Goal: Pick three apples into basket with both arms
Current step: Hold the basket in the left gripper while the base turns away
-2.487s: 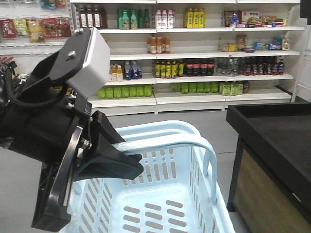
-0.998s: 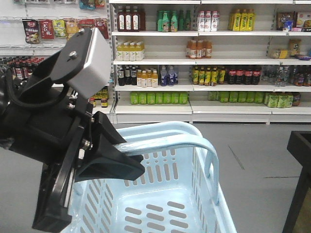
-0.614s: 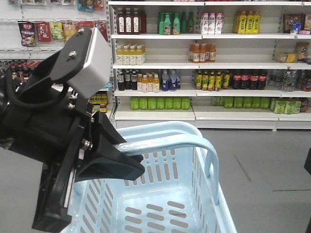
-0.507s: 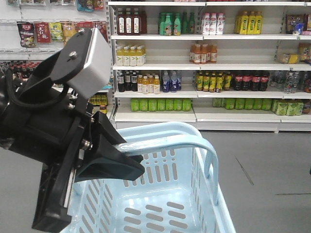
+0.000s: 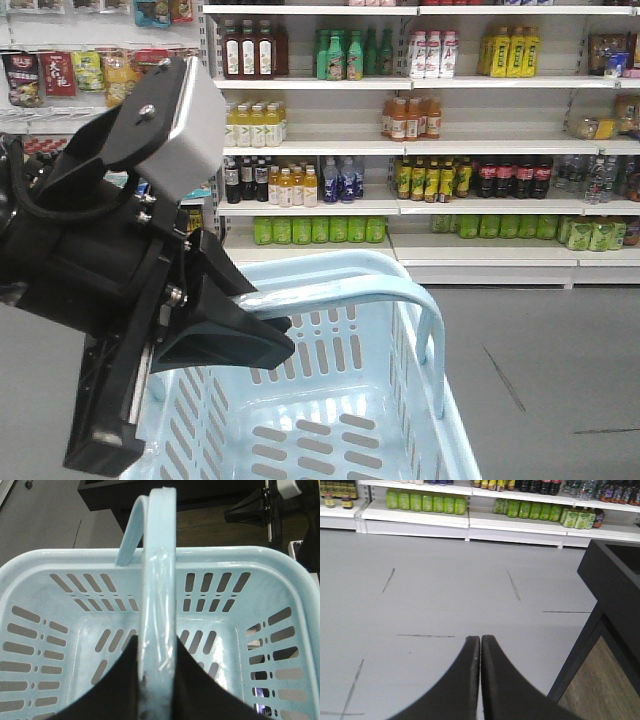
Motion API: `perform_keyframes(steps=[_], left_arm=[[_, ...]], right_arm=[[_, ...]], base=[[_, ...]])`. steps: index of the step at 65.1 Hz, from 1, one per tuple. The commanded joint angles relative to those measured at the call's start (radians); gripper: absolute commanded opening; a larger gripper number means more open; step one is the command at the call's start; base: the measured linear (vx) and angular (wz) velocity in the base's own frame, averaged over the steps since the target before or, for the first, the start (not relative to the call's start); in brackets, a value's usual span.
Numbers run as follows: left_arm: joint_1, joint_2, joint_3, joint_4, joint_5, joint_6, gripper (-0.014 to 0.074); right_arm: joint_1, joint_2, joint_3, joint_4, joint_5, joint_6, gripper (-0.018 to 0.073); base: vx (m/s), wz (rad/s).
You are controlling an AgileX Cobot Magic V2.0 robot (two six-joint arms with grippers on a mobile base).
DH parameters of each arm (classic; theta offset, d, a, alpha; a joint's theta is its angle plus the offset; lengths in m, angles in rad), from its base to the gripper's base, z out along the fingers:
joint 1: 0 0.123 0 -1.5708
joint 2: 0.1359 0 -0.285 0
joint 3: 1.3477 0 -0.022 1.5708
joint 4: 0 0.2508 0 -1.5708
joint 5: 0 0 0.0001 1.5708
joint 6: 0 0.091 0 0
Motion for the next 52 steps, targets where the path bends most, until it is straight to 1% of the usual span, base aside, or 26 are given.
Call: perform_keyframes(steps=[1,11,21,52], left_arm=[[-0.004,-0.037,-0.034,-0.06,-0.068,-0.006,-0.0008],[-0.004,-0.037,-0.034,-0.06,-0.068,-0.006,-0.0008],[-0.004,-0.037,-0.034,-0.06,-0.068,-0.006,-0.0008],[-0.004,-0.027,-0.034,-0.061,-0.079,-0.006,-0.0008]], right_arm=[[-0.003,-0.009,-0.003,-0.004,-0.075,0.0,-0.0005],[-0.003,-0.009,-0.003,-0.004,-0.076,0.0,-0.0005],[-0.003,-0.009,-0.003,-0.004,-0.076,0.0,-0.0005],[-0.003,-0.003,-0.003,-0.001,-0.078,0.0,-0.0005]], base=[[0.34,-0.2],[0.31,-0.32],[0.27,-0.53],[0.23,-0.73]])
